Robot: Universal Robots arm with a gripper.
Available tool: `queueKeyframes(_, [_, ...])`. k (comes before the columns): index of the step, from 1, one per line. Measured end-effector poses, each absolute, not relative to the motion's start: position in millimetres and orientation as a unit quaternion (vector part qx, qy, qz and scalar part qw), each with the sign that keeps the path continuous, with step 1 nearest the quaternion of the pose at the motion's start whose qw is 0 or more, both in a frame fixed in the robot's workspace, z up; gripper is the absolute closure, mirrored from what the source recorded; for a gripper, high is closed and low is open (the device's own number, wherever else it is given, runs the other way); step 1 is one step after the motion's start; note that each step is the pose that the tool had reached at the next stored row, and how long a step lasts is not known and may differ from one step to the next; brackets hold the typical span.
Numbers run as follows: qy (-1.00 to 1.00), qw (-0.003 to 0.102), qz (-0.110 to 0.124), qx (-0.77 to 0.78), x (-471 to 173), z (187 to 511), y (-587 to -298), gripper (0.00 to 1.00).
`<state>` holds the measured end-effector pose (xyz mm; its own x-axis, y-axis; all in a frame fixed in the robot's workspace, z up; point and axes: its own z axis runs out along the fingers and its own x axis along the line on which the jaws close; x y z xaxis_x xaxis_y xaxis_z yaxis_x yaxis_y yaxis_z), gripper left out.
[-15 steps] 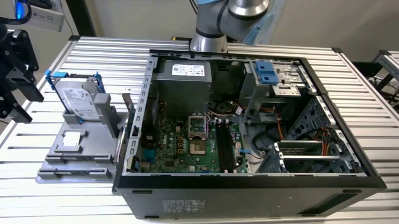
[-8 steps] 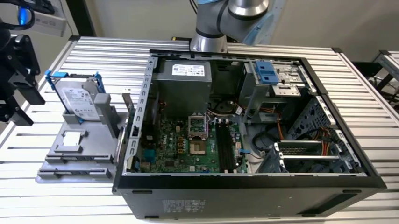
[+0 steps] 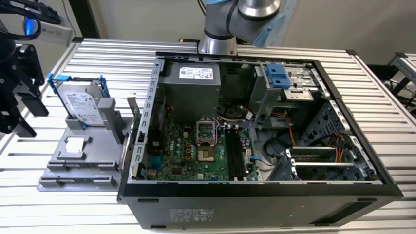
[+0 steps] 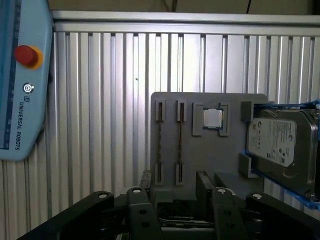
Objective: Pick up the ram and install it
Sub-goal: 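Pick up the ram and move it above insertion slot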
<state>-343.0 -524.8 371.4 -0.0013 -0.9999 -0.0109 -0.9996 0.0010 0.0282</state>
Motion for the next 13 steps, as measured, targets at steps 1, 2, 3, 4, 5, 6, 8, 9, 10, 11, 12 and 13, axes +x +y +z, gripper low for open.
queueKeyframes(1, [-0.707, 0.007, -0.013, 0.707, -343.1, 370.1, -524.7, 0.00])
queueKeyframes(2, [-0.708, 0.007, -0.012, 0.707, -343.1, 368.8, -524.7, 0.00])
queueKeyframes(3, [-0.708, 0.008, -0.012, 0.707, -343.1, 367.5, -524.6, 0.00])
queueKeyframes(4, [-0.708, 0.009, -0.011, 0.707, -343.1, 366.1, -524.6, 0.00])
queueKeyframes(5, [-0.708, 0.009, -0.011, 0.707, -343.1, 365.1, -524.6, 0.00])
queueKeyframes(6, [-0.708, 0.009, -0.011, 0.707, -343.1, 363.8, -524.6, 0.00])
queueKeyframes(8, [-0.708, 0.009, -0.011, 0.707, -343.1, 361.1, -524.6, 0.00])
queueKeyframes(9, [-0.708, 0.009, -0.011, 0.707, -343.0, 359.7, -524.6, 0.00])
queueKeyframes(10, [-0.708, 0.009, -0.010, 0.707, -343.0, 358.4, -524.6, 0.00])
queueKeyframes(11, [-0.708, 0.010, -0.010, 0.707, -342.9, 357.0, -524.6, 0.00])
queueKeyframes(12, [-0.708, 0.010, -0.010, 0.707, -342.9, 355.3, -524.5, 0.00])
queueKeyframes(13, [-0.708, 0.010, -0.010, 0.707, -342.8, 353.6, -524.5, 0.00])
